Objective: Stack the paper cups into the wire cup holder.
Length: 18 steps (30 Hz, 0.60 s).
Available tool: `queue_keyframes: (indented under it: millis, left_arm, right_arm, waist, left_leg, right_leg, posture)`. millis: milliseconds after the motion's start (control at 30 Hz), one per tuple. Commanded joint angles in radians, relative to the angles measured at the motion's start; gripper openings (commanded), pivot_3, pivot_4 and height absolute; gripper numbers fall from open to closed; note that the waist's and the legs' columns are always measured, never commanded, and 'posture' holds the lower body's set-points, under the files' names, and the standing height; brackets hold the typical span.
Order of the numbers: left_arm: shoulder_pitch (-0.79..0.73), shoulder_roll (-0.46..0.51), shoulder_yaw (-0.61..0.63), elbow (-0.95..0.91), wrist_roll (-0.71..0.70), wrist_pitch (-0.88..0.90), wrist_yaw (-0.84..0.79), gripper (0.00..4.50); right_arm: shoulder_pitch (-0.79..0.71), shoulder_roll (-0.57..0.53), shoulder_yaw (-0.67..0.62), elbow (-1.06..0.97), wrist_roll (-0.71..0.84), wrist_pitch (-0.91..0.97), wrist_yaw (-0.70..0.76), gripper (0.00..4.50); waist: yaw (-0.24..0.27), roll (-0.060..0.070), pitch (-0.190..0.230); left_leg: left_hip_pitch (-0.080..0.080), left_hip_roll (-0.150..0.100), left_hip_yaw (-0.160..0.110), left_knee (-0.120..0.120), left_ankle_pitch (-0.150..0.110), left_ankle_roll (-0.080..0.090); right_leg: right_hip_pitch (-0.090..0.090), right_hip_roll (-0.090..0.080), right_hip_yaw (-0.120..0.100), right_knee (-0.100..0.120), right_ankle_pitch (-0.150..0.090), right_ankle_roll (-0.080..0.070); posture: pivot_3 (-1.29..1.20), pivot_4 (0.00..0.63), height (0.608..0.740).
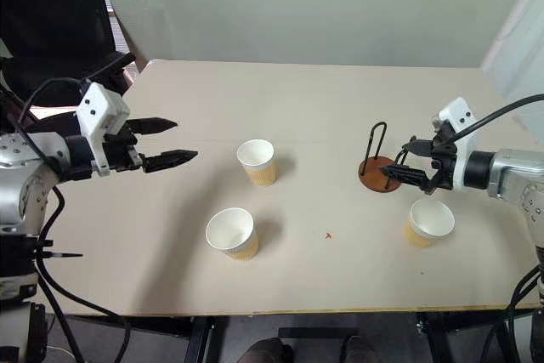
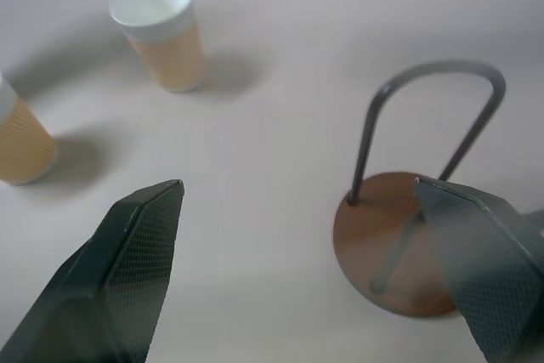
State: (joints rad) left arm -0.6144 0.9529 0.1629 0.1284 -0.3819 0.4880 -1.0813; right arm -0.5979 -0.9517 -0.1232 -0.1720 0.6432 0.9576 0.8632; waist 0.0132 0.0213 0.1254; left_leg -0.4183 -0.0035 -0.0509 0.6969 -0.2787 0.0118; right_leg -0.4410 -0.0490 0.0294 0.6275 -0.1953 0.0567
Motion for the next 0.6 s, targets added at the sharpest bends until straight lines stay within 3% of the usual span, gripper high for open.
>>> queue_keyframes:
  millis: [33, 233, 500, 600]
  left_arm:
    - [-0.032, 0.003, 0.018, -0.031, -0.023, 0.014, -0.001, 4.16]
    - [-0.093, -0.008, -0.051, -0.011, -0.022, 0.021, -0.064, 4.16]
    - [-0.226, -0.068, -0.156, 0.047, -0.008, -0.004, -0.183, 4.16]
    - [-0.255, -0.100, -0.182, 0.077, 0.007, -0.038, -0.207, 4.16]
  right_arm:
    - [-0.028, -0.007, -0.030, -0.017, 0.004, -0.014, 0.004, 4.49]
    - [0.028, 0.006, -0.075, -0.076, 0.030, 0.026, -0.040, 4.49]
    - [0.178, -0.085, -0.281, -0.199, 0.107, 0.138, -0.044, 4.49]
    - [0.225, -0.072, -0.309, -0.239, 0.114, 0.154, -0.075, 4.49]
  waist:
    - [0.000, 0.000, 0.000]
    - [0.002, 0.000, 0.000]
    - [0.009, 0.000, 0.000]
    - [0.009, 0.000, 0.000]
  left_leg:
    - [0.000, 0.000, 0.000, 0.000, 0.000, 0.000]
    - [0.000, 0.000, 0.000, 0.001, 0.000, 0.000]
    - [-0.001, 0.000, 0.000, 0.000, 0.000, -0.001]
    - [0.000, 0.000, 0.000, 0.001, 0.000, -0.001]
  right_leg:
    - [0.000, 0.000, 0.000, 0.000, 0.000, 0.000]
    - [0.000, 0.000, 0.000, 0.001, 0.000, 0.000]
    - [0.001, -0.001, 0.000, 0.000, 0.000, 0.000]
    - [0.000, -0.001, 0.000, 0.001, 0.000, 0.000]
  posture:
    - [0.00, 0.150, 0.740]
    - [0.00, 0.150, 0.740]
    - [0.00, 0.150, 0.740]
    - [0.00, 0.150, 0.740]
